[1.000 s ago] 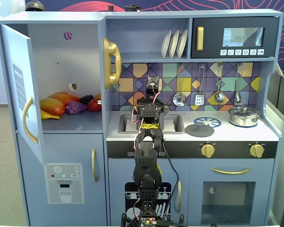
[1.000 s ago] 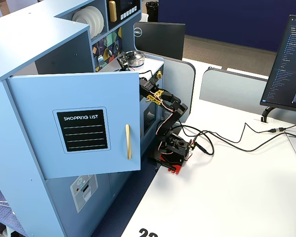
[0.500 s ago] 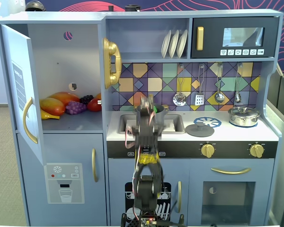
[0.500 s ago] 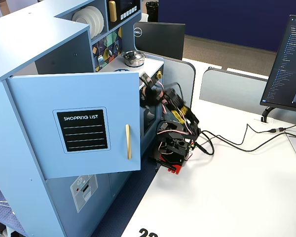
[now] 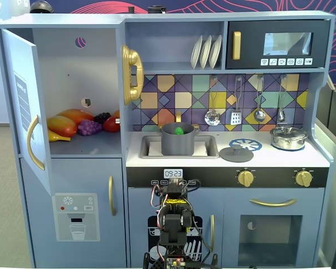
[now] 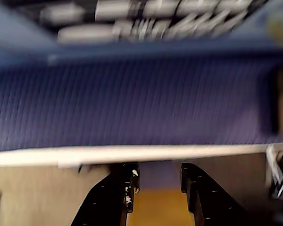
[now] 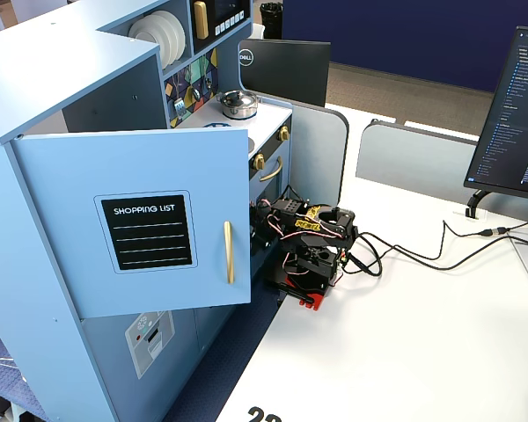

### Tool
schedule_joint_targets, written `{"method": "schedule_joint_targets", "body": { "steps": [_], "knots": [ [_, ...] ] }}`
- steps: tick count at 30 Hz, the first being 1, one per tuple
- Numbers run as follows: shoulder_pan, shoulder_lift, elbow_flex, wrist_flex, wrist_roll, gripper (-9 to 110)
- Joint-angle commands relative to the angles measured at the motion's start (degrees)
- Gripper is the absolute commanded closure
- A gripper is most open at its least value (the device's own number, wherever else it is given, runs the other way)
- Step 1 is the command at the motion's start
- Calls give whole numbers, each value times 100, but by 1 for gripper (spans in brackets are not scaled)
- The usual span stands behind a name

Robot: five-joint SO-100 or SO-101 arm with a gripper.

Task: Pick up the green pineapple from the left cabinet and place it in the gray recipient

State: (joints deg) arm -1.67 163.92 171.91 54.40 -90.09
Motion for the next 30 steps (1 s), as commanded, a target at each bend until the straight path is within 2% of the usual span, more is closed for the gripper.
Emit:
{"method": "schedule_joint_targets", "body": {
  "steps": [1, 7, 11, 21, 30],
  "knots": [
    [-123, -53, 0, 53, 334, 101],
    [-211, 914, 9, 1942, 369, 101],
    [53, 1811, 9, 3138, -202, 101],
    [97, 1819, 9, 3331, 352, 98],
    [114, 1819, 9, 3331, 352, 96]
  ]
}}
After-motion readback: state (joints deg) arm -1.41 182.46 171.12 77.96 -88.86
